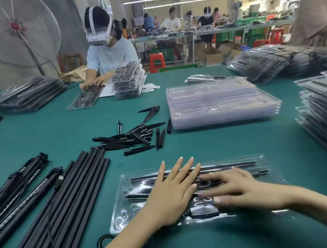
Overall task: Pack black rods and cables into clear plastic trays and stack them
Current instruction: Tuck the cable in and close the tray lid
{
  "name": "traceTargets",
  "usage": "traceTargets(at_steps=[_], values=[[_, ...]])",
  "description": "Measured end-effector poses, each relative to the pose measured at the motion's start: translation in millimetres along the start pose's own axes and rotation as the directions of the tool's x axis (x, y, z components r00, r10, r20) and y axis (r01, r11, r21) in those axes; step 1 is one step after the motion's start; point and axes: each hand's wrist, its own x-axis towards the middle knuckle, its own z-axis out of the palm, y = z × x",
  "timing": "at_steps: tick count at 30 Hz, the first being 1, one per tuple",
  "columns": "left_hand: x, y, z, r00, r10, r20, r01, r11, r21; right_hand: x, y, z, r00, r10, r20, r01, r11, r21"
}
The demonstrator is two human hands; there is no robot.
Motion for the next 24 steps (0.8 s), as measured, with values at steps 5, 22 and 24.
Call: traceTargets(at_steps=[5,22,24], values=[[-1,2,-1,1.000,-0.010,-0.014,0.010,1.000,0.012,29,-13,4,0.882,0.411,-0.230,-0.393,0.911,0.122],[6,-6,-4,0.997,0.029,0.072,-0.021,0.994,-0.107,58,-22,-15,0.834,0.549,0.049,-0.549,0.836,-0.022],[9,-8,-6,0.991,0.036,0.125,-0.019,0.990,-0.140,60,-23,-15,0.831,0.555,0.046,-0.554,0.832,-0.026]])
